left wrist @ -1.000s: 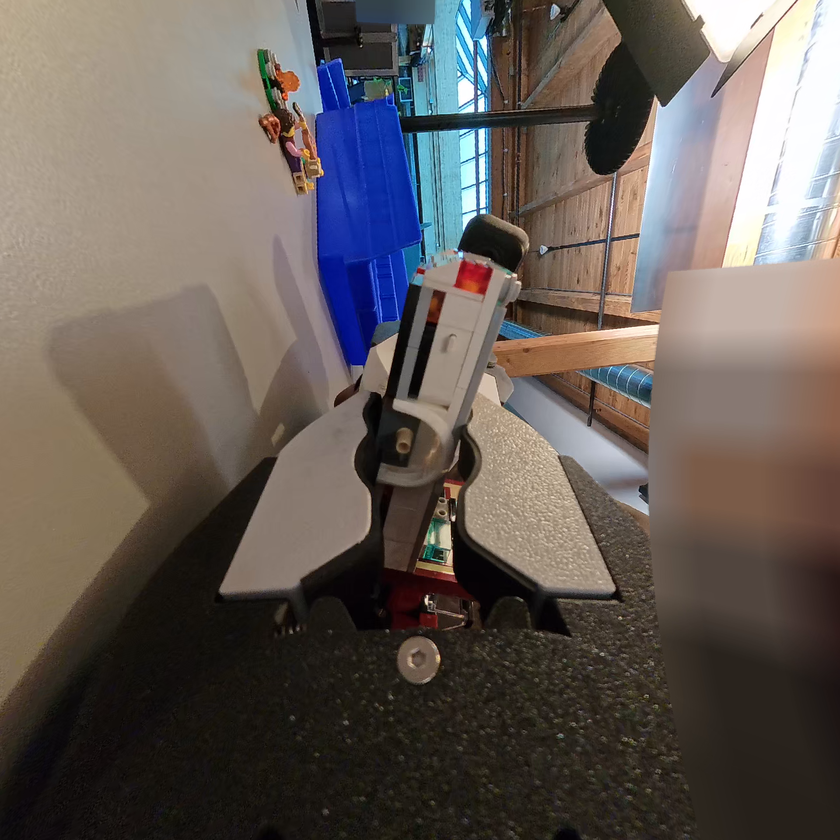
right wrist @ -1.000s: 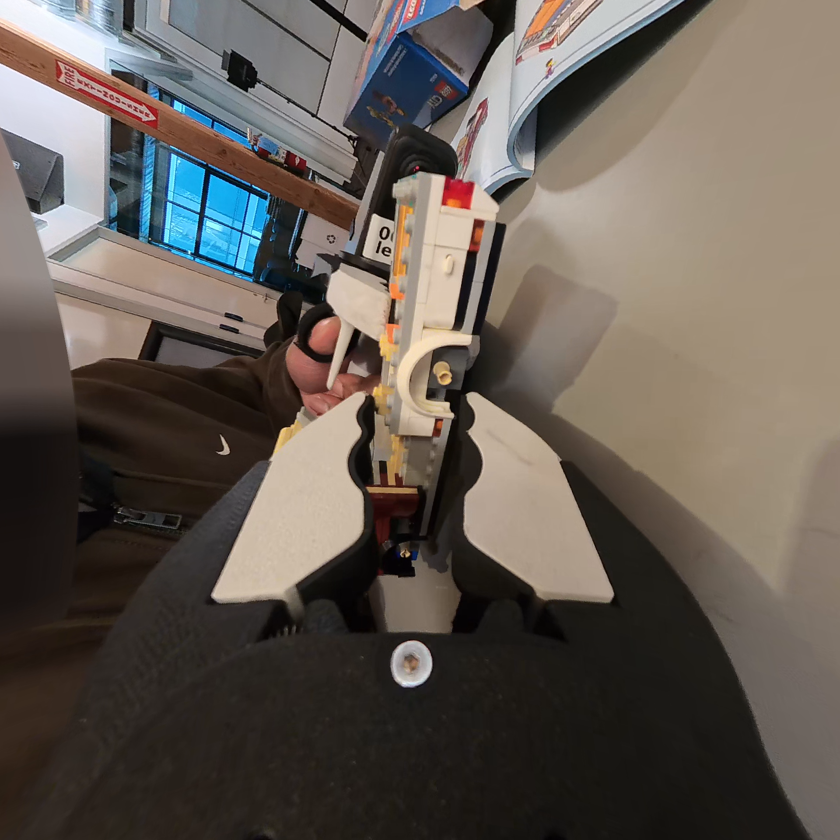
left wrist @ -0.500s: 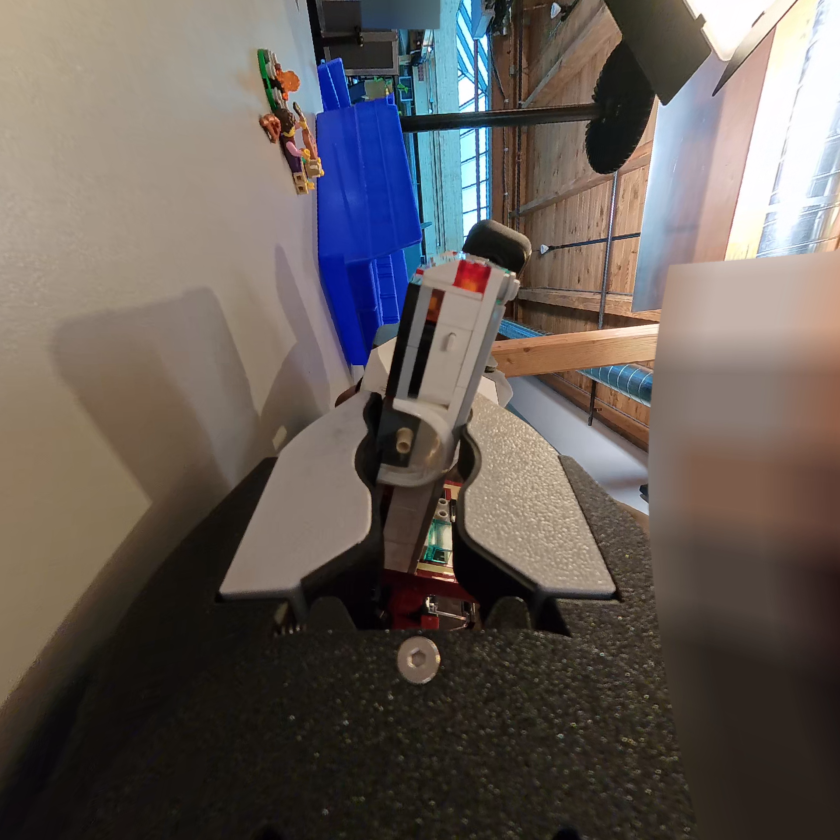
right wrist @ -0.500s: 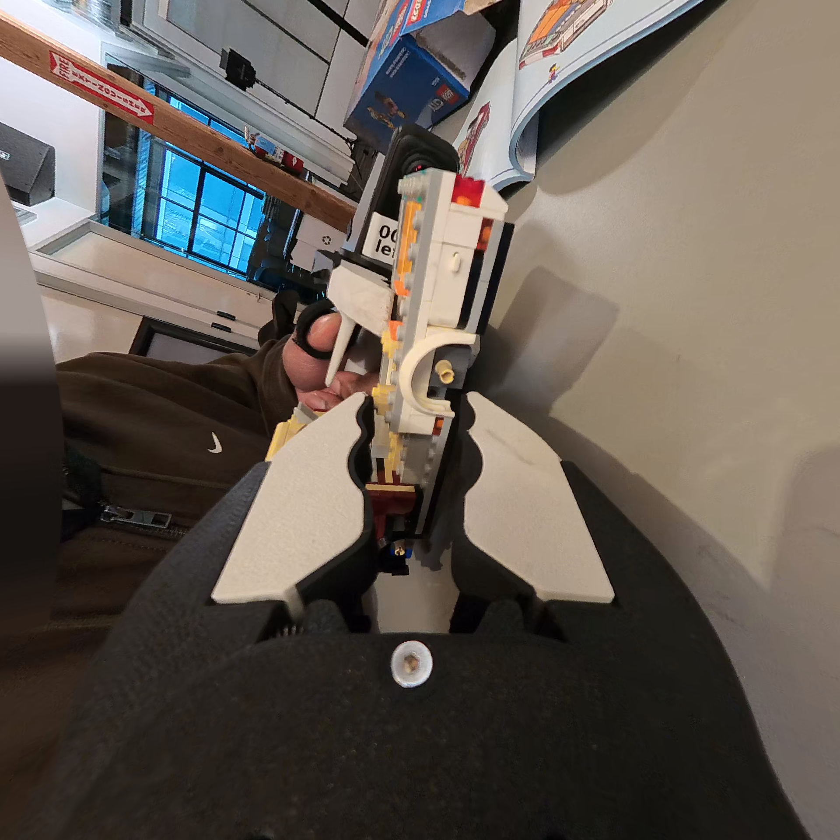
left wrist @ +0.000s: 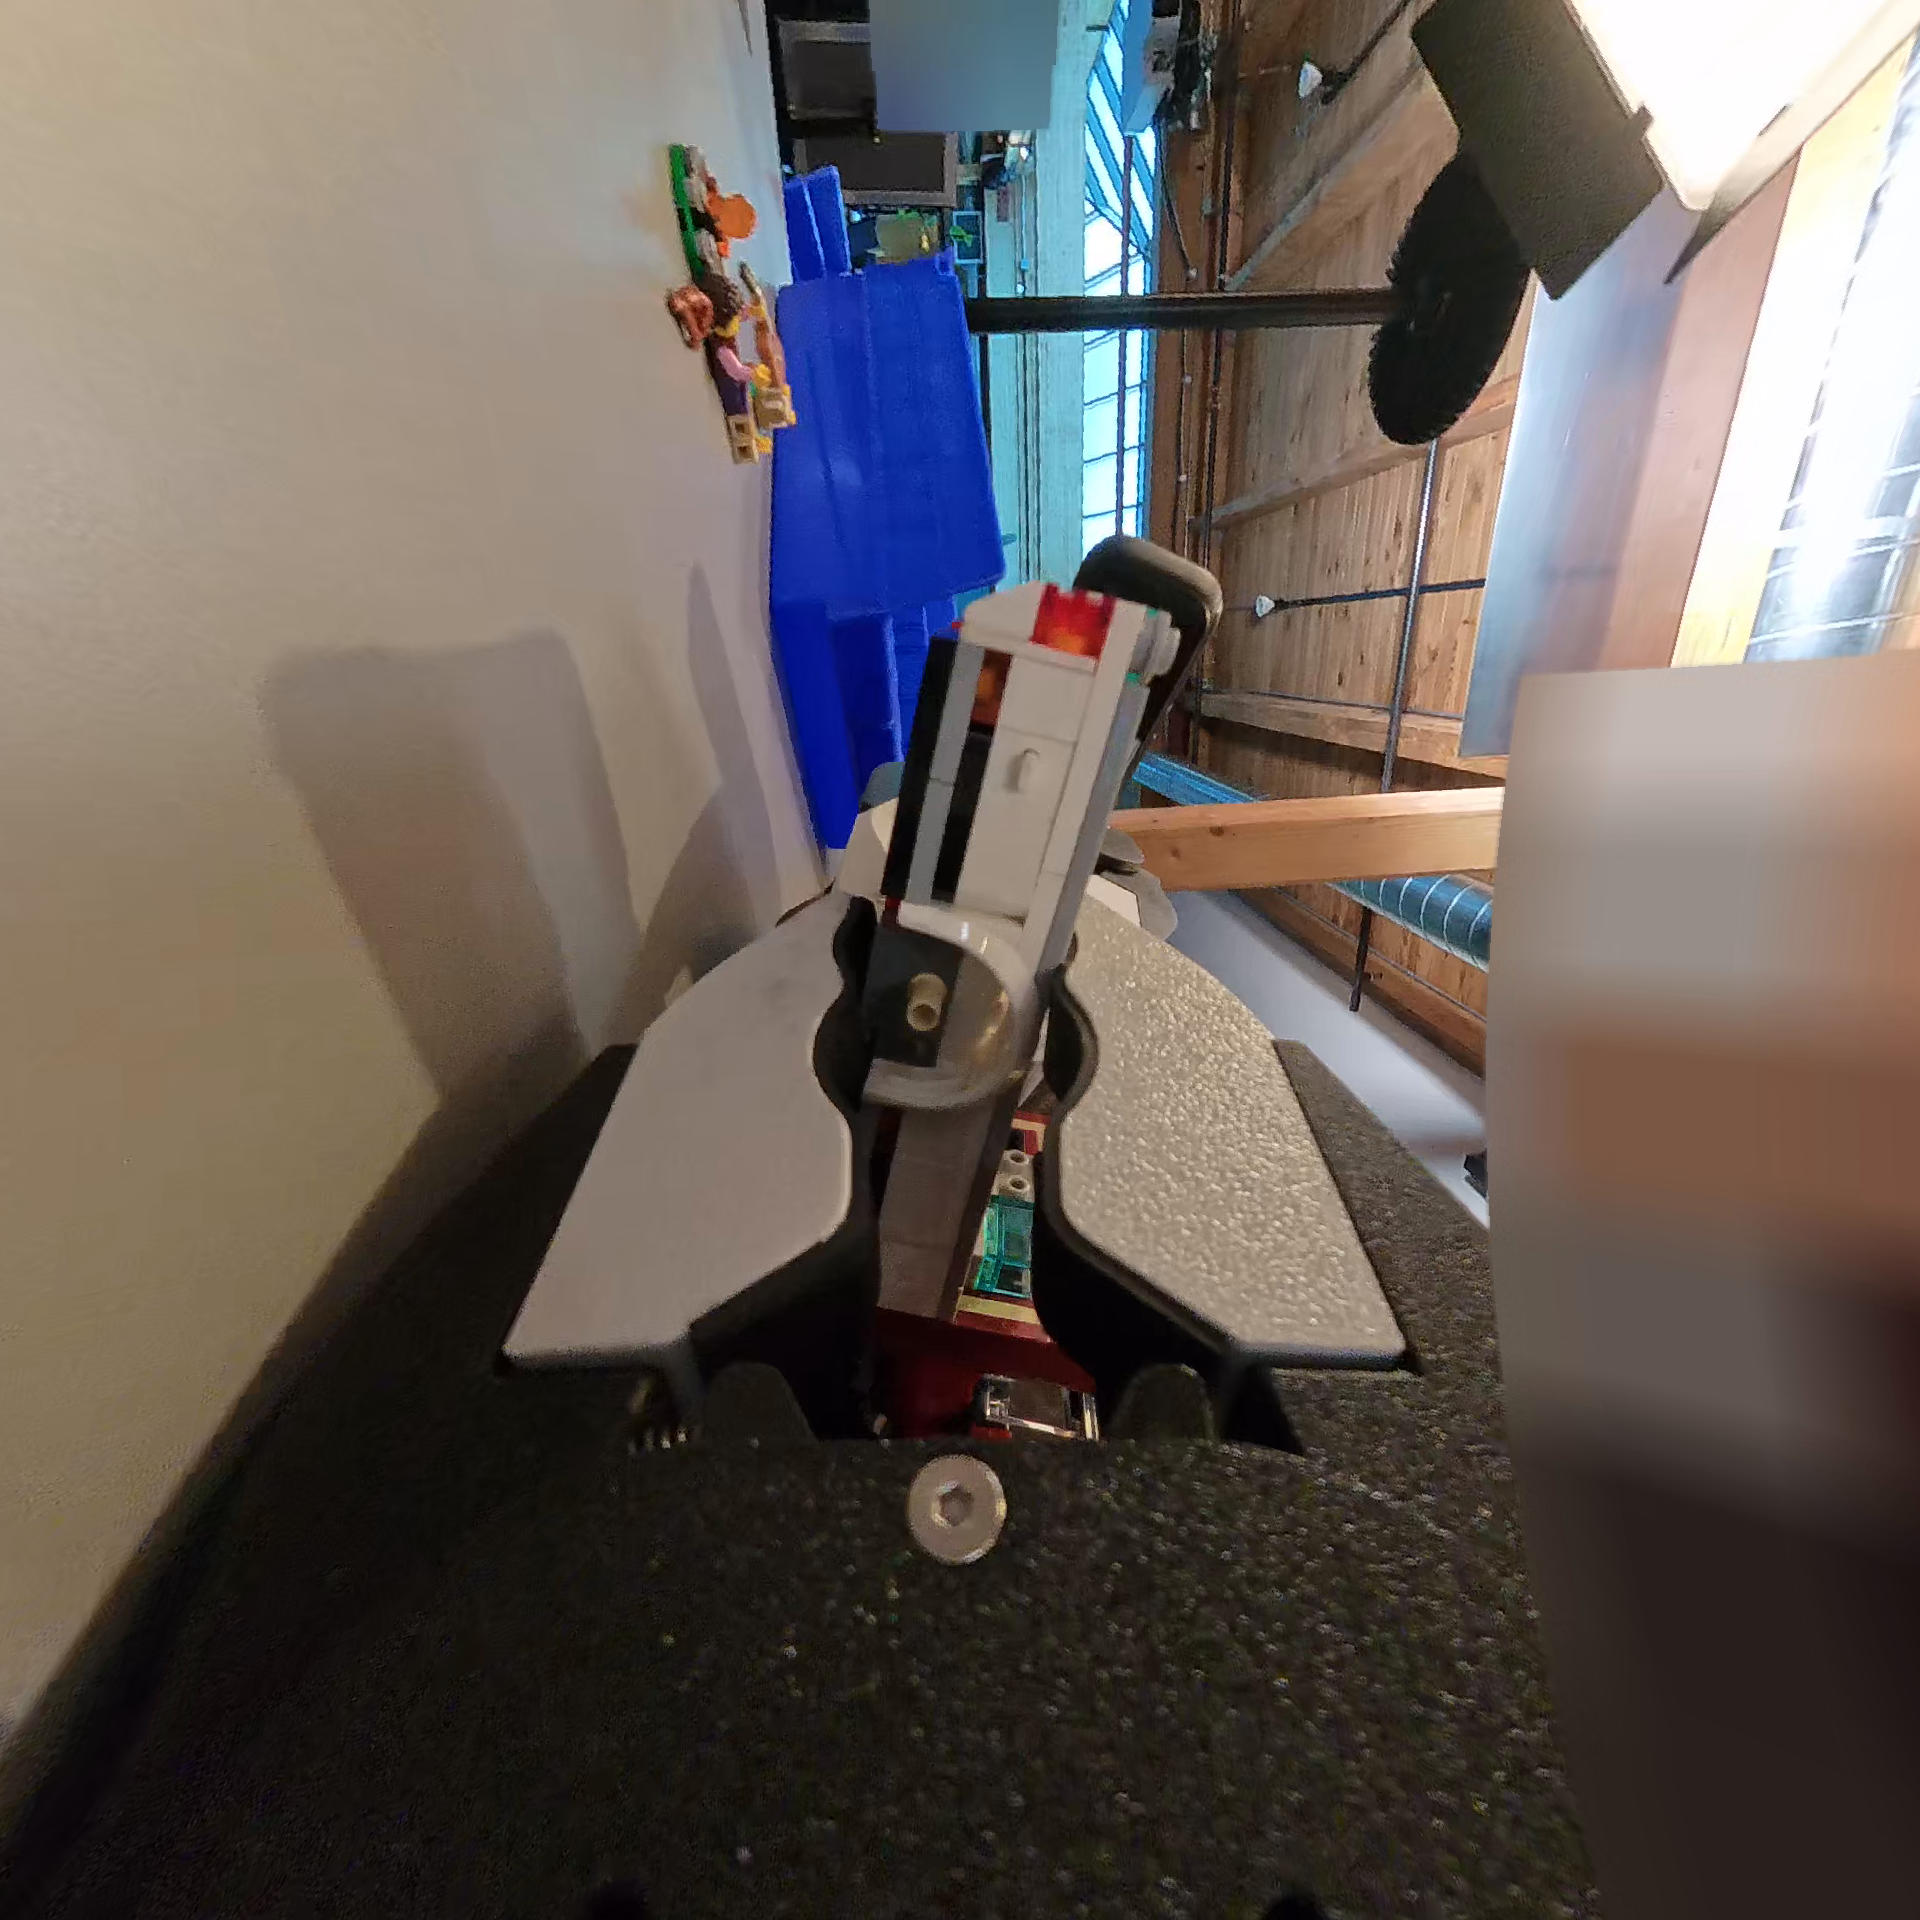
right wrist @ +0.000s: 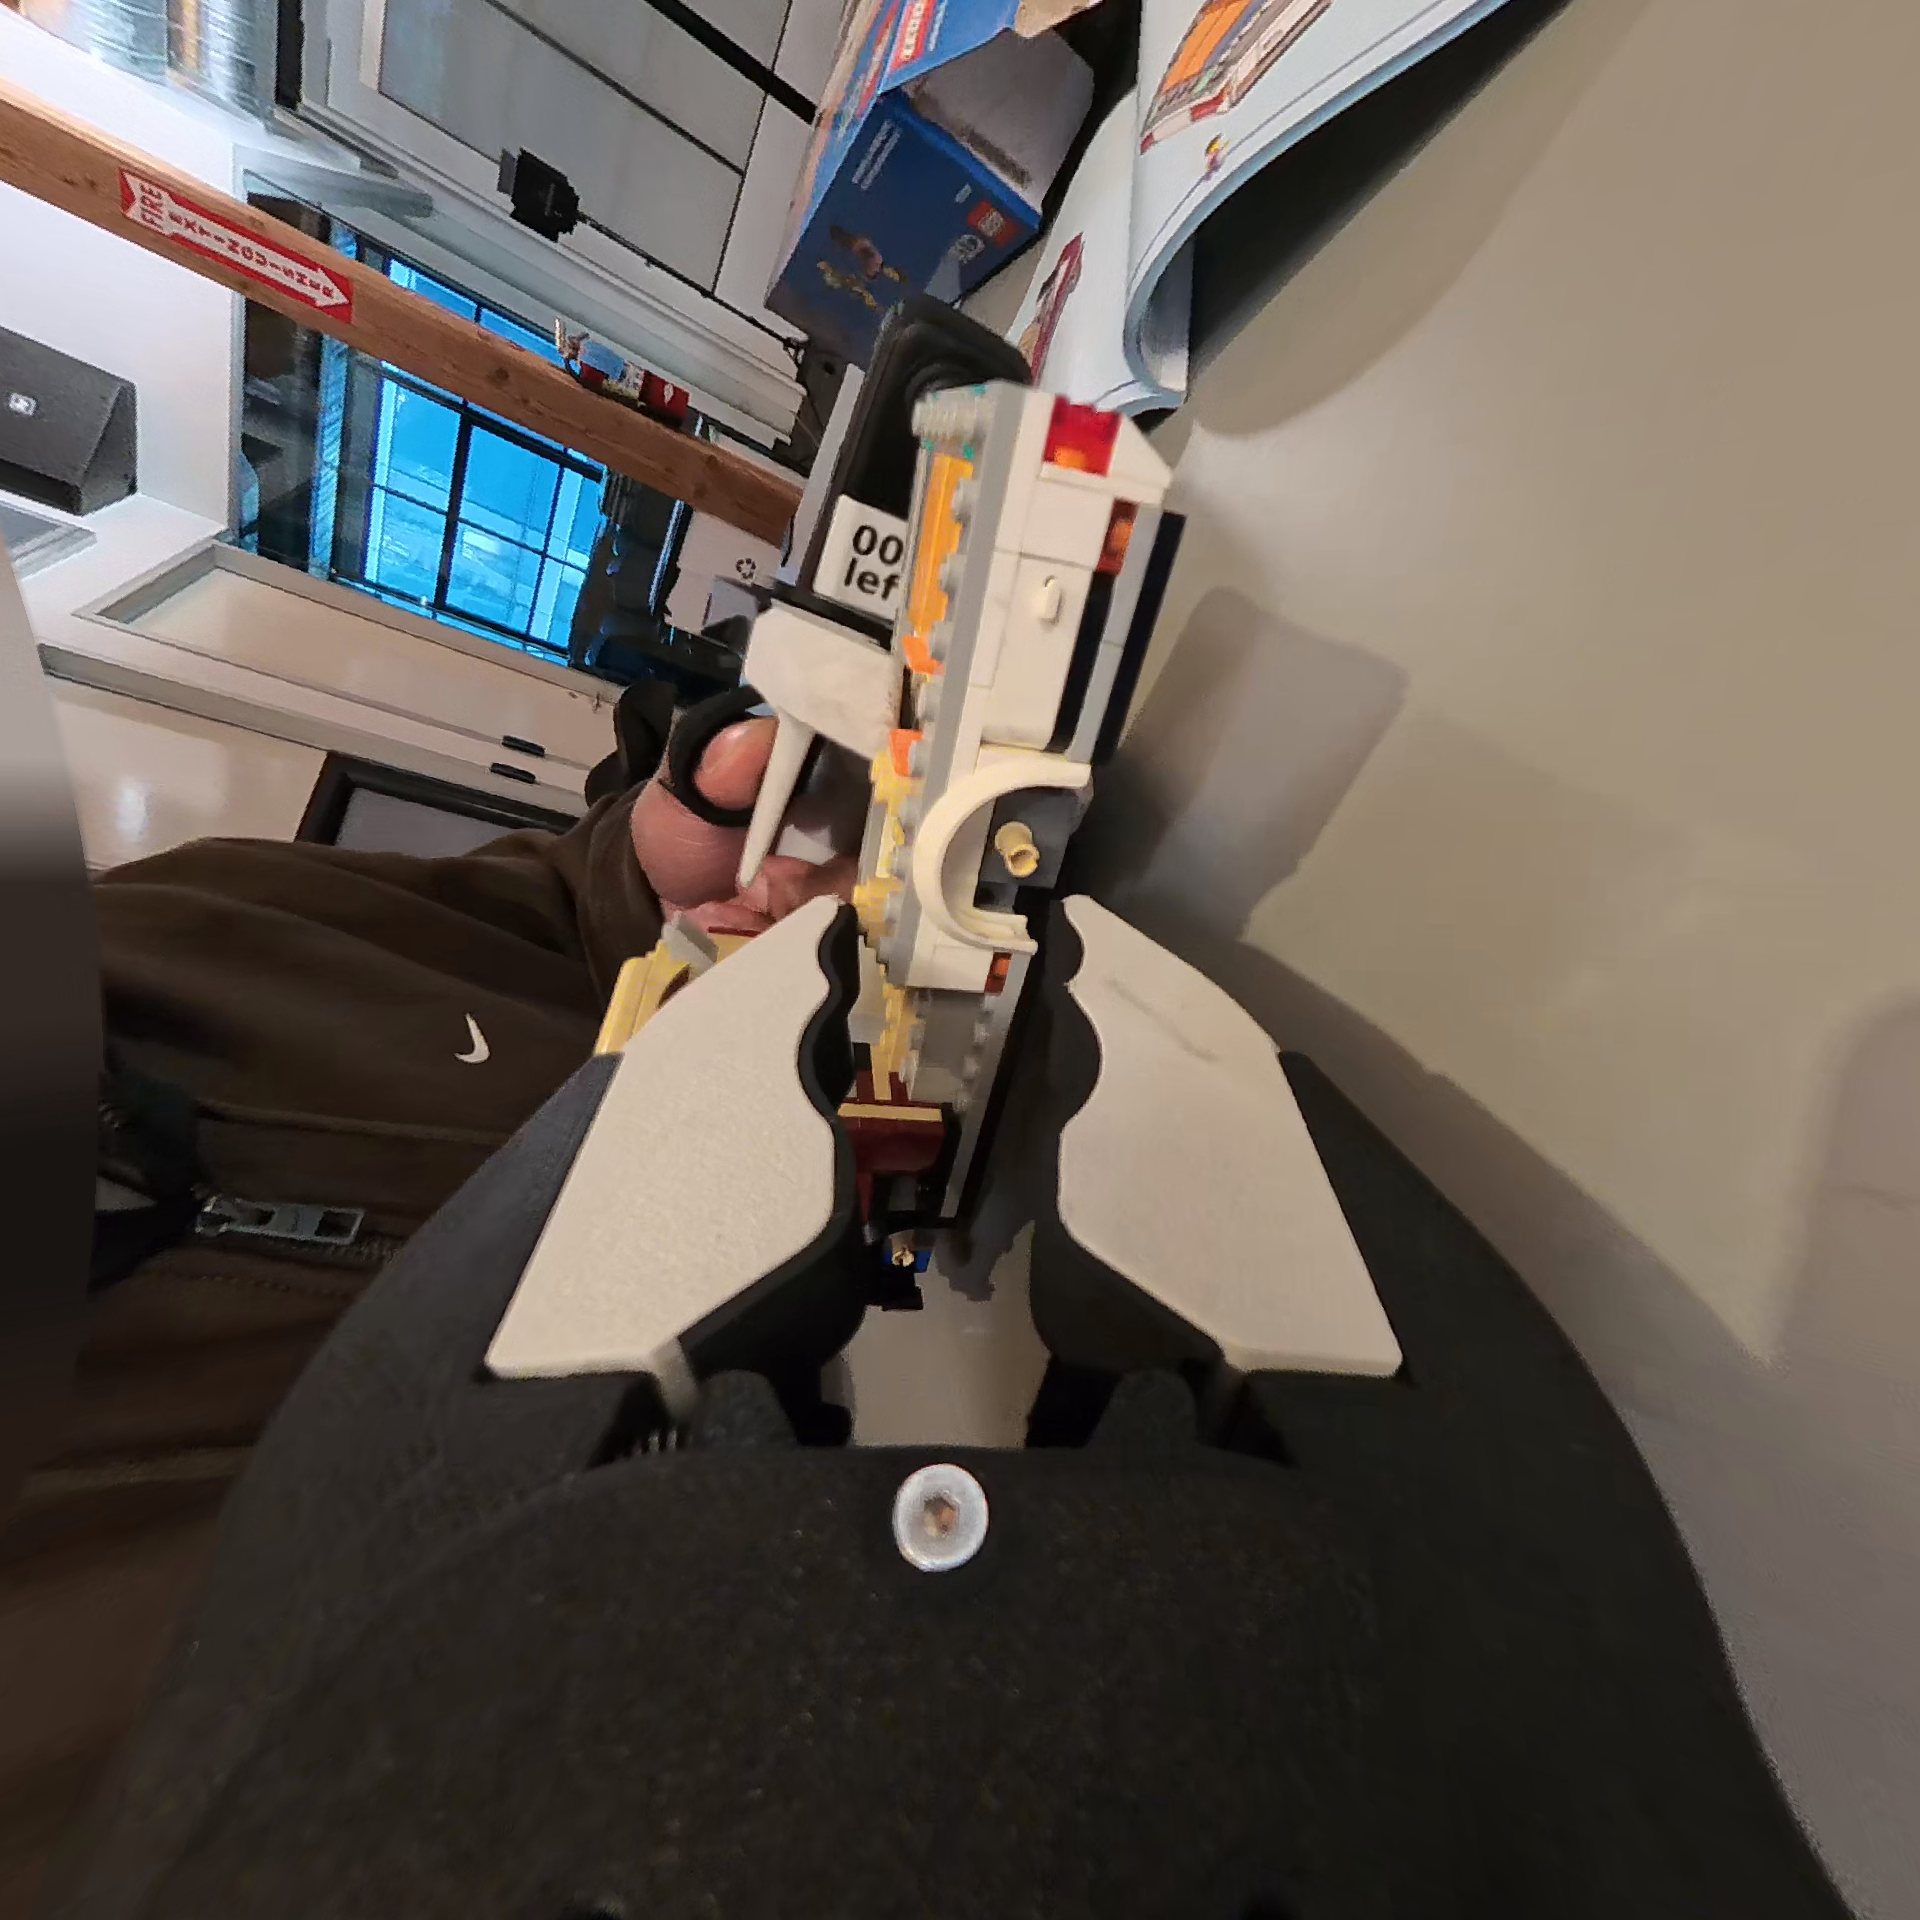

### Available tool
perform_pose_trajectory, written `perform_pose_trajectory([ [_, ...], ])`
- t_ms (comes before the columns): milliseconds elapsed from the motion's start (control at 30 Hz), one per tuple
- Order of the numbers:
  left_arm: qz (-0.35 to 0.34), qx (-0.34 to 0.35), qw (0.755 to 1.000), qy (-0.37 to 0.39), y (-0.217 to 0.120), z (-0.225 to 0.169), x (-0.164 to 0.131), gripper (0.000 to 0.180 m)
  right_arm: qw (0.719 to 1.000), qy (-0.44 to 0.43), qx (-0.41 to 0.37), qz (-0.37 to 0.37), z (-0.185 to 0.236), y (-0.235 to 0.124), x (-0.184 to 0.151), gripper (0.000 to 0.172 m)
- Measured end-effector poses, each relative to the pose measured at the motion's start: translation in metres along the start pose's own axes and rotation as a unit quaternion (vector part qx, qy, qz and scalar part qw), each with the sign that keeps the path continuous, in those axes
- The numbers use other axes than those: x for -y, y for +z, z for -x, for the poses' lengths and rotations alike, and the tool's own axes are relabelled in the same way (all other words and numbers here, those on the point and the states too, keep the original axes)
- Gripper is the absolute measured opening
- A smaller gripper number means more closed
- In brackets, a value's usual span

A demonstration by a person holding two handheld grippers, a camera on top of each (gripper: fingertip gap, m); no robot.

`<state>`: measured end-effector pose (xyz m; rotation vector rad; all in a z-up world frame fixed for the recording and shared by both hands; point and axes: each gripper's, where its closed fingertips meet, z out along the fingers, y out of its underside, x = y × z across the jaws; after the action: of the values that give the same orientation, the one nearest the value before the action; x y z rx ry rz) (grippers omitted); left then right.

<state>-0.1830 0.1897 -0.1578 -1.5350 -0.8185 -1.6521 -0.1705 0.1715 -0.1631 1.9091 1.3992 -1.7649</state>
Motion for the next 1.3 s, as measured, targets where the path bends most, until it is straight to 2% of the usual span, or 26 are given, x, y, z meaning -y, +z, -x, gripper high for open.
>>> perform_pose_trajectory([
  [67, -0.008, 0.016, 1.000, -0.008, 0.001, 0.005, 0.002, 0.031, 1.000, 0.010, -0.007, -0.002, -0.005, -0.001, 0.000, 0.036],
  [100, -0.014, 0.026, 1.000, -0.009, 0.001, 0.008, 0.004, 0.031, 1.000, 0.010, -0.008, -0.002, -0.007, -0.003, -0.001, 0.045],
  [167, -0.019, 0.037, 0.999, -0.010, 0.002, 0.011, 0.006, 0.031, 1.000, -0.005, -0.013, -0.001, -0.009, -0.011, -0.002, 0.050],
  [333, -0.005, 0.080, 0.997, 0.007, 0.008, 0.020, 0.009, 0.031, 0.995, -0.080, -0.065, -0.008, -0.018, -0.038, -0.003, 0.047],
  [433, 0.004, 0.099, 0.995, 0.006, 0.017, 0.023, 0.011, 0.031, 0.981, -0.151, -0.118, -0.001, -0.027, -0.052, -0.007, 0.044],
  [633, 0.067, 0.118, 0.991, 0.006, 0.047, 0.025, 0.007, 0.031, 0.947, -0.250, -0.201, 0.019, -0.046, -0.074, -0.011, 0.042],
  [800, 0.122, 0.141, 0.982, 0.008, 0.075, 0.037, 0.005, 0.032, 0.931, -0.275, -0.240, 0.003, -0.060, -0.095, -0.007, 0.039],
  [900, 0.161, 0.168, 0.971, 0.046, 0.087, 0.041, 0.005, 0.034, 0.929, -0.274, -0.251, -0.006, -0.065, -0.103, -0.005, 0.038],
  [1000, 0.210, 0.219, 0.945, 0.124, 0.090, 0.046, 0.007, 0.040, 0.927, -0.277, -0.252, -0.015, -0.064, -0.106, -0.005, 0.037],
  [1100, 0.230, 0.252, 0.924, 0.173, 0.091, 0.047, 0.012, 0.047, 0.920, -0.291, -0.260, -0.010, -0.064, -0.105, -0.007, 0.037],
  [1300, 0.226, 0.263, 0.911, 0.224, 0.090, 0.043, 0.022, 0.062, 0.923, -0.284, -0.258, -0.009, -0.065, -0.106, -0.007, 0.037],
])
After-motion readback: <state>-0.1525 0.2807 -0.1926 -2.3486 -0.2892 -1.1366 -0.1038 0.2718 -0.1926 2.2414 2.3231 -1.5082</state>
